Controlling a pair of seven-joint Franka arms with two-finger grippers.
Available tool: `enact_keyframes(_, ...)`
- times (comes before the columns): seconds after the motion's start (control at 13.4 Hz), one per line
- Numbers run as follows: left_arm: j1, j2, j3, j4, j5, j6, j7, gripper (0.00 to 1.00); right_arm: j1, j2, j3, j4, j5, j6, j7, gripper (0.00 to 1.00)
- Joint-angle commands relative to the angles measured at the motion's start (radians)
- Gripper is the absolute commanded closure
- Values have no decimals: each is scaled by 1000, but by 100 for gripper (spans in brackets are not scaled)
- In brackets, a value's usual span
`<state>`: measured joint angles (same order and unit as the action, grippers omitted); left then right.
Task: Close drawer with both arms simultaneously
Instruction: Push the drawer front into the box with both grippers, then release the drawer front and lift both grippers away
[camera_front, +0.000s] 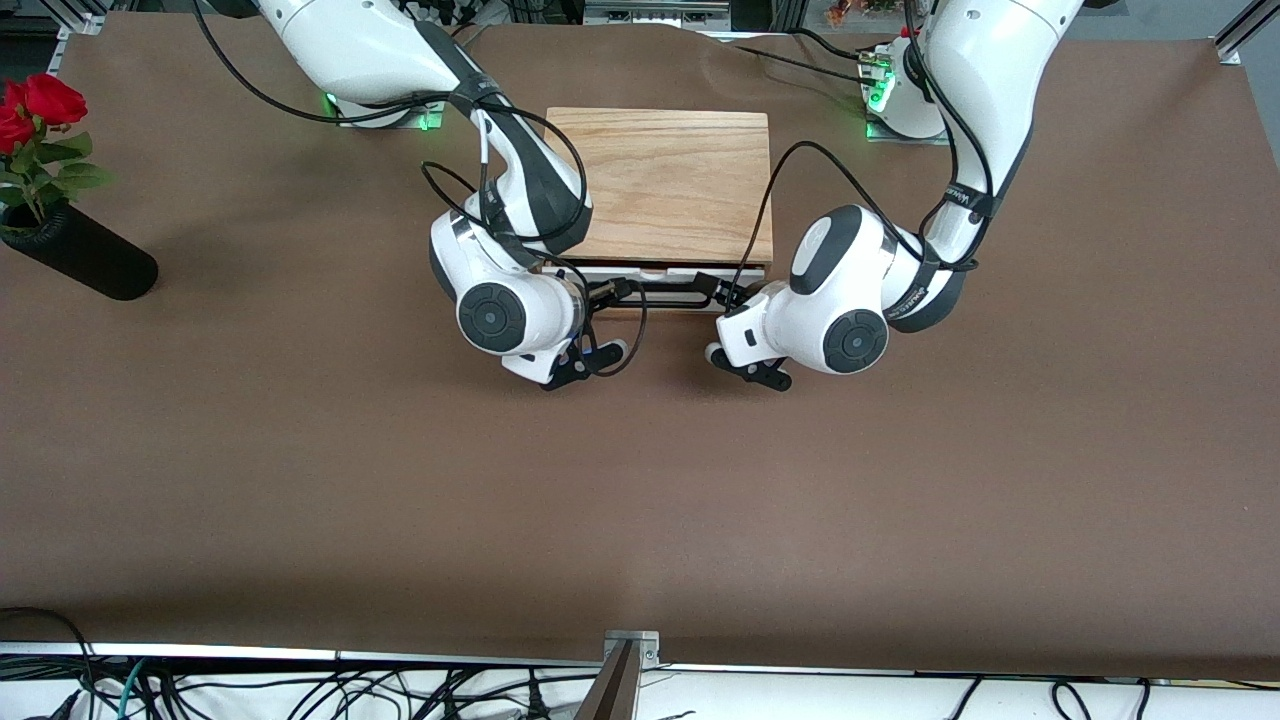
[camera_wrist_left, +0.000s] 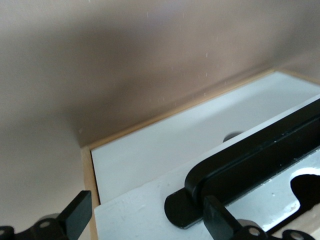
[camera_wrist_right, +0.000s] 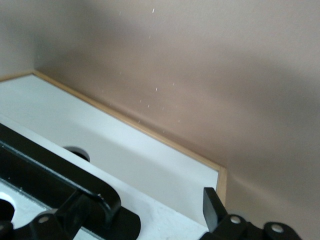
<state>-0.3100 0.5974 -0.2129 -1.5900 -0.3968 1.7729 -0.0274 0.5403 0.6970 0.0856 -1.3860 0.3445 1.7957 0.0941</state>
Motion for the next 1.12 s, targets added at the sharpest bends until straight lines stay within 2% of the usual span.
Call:
enact_keyframes(0.0,0,-8,7,-8,-14,-121,32,0,1,-10,10,-4,13,-50,3,0)
enact_keyframes(0.45,0,-7,7,-7,-14,-135,32,0,-2,-8,11,-2,13,-90,1,0)
enact_keyframes(0.67,37,-16,9,4,-13,-136,32,0,-5,-8,10,51,27,-90,-2,0)
enact_keyframes(1.04,142,-42,20,194,6,-249,29,0,-23,-10,-1,145,33,-128,-4,0)
